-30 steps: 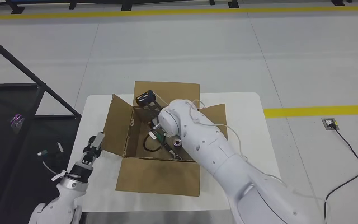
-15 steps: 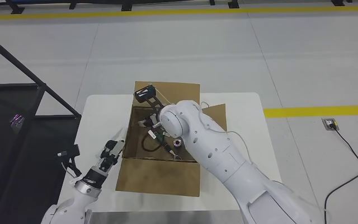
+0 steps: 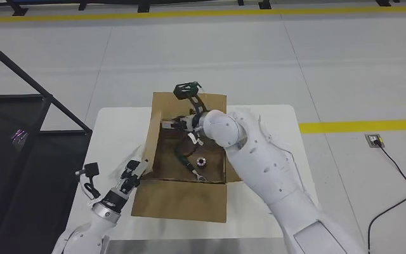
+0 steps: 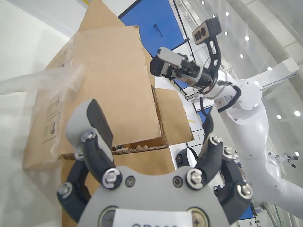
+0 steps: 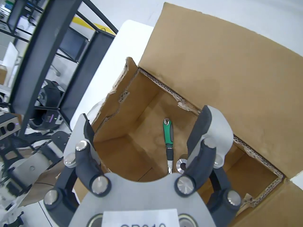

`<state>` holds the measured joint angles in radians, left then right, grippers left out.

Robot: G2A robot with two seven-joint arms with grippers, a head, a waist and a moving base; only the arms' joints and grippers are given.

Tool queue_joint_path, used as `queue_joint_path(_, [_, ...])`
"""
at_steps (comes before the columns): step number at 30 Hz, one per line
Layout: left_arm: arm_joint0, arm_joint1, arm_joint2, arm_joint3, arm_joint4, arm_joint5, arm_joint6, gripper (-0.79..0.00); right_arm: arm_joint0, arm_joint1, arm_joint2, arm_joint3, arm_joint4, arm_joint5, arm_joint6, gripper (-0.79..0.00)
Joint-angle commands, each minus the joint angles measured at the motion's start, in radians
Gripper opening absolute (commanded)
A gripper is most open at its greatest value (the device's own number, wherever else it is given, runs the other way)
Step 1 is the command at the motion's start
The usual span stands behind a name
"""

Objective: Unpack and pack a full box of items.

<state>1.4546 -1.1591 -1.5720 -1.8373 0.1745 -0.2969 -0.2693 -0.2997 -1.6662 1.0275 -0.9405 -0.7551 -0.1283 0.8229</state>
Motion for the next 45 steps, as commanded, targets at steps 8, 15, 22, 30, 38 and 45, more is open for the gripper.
queue_joint_path(8, [-0.034,-0.001,0.034,0.015,0.018,0.019,-0.04,0.0,-0.29,0.106,0.329,-0.386,0.119,-0.18,0.184,0.0])
queue_joint_path(15, [-0.076,-0.003,0.065,0.039,0.06,0.077,-0.045,0.0,-0.46,0.158,0.539,-0.506,0.236,-0.215,0.248,0.0])
queue_joint_path(22, [-0.117,-0.008,0.107,0.063,0.107,0.127,-0.039,0.0,-0.572,0.188,0.647,-0.582,0.284,-0.152,0.232,0.0])
queue_joint_path(30, [-0.139,-0.01,0.129,0.087,0.135,0.141,-0.047,0.0,-0.575,0.212,0.656,-0.549,0.334,-0.113,0.273,0.0])
queue_joint_path(38, [-0.149,-0.011,0.131,0.1,0.139,0.152,-0.047,0.0,-0.501,0.229,0.592,-0.477,0.479,-0.264,0.378,0.0])
queue_joint_path(45, [-0.156,-0.013,0.134,0.109,0.133,0.157,-0.041,0.0,-0.392,0.232,0.452,-0.393,0.558,-0.329,0.467,0.0])
